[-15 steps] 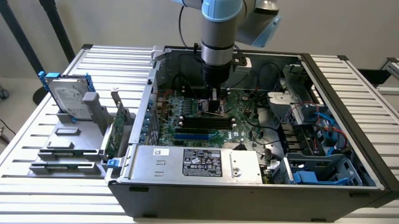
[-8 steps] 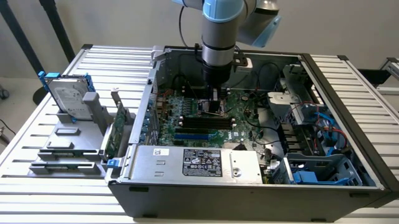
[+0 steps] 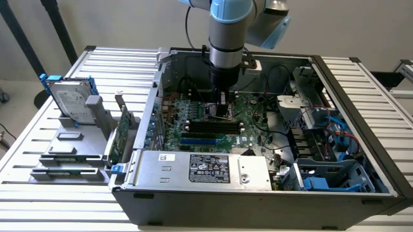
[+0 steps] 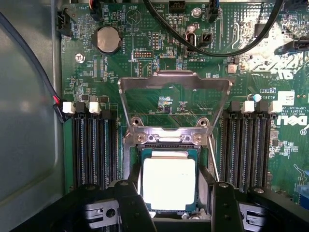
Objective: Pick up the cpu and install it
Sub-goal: 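Place the cpu into insertion slot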
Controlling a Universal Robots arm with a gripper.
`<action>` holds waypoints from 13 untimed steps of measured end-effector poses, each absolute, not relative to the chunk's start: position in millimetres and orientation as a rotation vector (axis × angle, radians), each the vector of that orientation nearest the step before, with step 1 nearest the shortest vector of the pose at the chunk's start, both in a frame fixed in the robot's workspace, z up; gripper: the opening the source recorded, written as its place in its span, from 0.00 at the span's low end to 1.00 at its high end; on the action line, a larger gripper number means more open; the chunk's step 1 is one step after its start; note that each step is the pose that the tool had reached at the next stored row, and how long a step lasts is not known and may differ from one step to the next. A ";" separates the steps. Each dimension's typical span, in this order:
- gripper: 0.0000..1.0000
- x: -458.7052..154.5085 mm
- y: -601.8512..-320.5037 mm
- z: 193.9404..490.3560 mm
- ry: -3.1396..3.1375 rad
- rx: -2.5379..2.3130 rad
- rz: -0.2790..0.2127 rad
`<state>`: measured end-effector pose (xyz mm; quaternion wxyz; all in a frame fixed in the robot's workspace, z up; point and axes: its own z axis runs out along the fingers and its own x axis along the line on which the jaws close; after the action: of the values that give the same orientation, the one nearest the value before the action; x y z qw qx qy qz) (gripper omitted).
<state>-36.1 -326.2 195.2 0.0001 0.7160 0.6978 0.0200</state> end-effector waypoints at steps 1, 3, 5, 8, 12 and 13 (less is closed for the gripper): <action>0.55 -36.0 -326.2 195.2 2.192 2.249 0.063; 0.55 -35.6 -326.0 194.7 2.192 2.248 0.066; 0.62 -35.9 -326.1 195.0 2.192 2.249 0.064; 0.62 -36.0 -326.2 195.5 2.191 2.249 0.063; 0.62 -36.0 -326.2 202.2 2.192 2.249 0.062; 0.62 -36.0 -326.2 204.7 2.192 2.250 0.061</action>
<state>-36.0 -326.2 204.7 -0.0001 0.7160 0.6978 0.0195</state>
